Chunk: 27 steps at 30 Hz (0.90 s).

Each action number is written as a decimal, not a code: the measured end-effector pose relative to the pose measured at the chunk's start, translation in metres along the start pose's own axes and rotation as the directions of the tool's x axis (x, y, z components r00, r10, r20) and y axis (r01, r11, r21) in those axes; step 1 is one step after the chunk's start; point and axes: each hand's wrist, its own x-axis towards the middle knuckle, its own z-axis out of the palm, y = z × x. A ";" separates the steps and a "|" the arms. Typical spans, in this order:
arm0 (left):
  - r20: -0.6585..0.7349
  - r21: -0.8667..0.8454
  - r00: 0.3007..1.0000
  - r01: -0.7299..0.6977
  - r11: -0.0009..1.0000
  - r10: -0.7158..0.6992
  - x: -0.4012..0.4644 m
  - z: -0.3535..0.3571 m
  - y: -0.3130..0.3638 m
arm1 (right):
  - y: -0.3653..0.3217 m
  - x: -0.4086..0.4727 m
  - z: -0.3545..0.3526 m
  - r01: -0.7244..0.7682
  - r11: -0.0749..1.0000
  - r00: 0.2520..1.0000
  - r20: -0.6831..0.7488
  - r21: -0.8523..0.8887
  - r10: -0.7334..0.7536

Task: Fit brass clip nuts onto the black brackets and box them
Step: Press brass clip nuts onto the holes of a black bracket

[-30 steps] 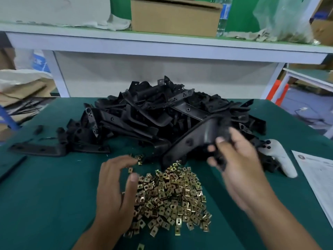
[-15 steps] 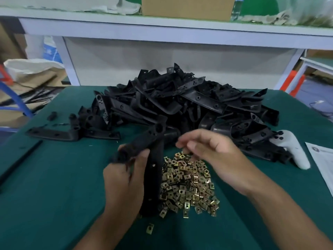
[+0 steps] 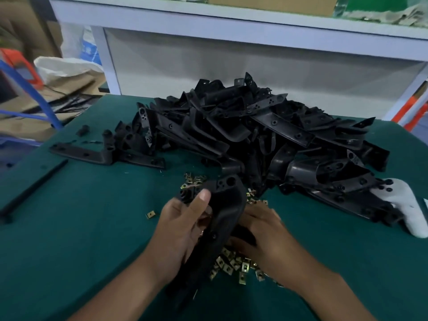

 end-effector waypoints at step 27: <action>0.185 0.517 0.981 -0.140 0.844 0.050 -0.010 0.000 -0.015 | -0.006 -0.003 -0.030 -0.112 0.310 0.955 0.017 0.944 0.295</action>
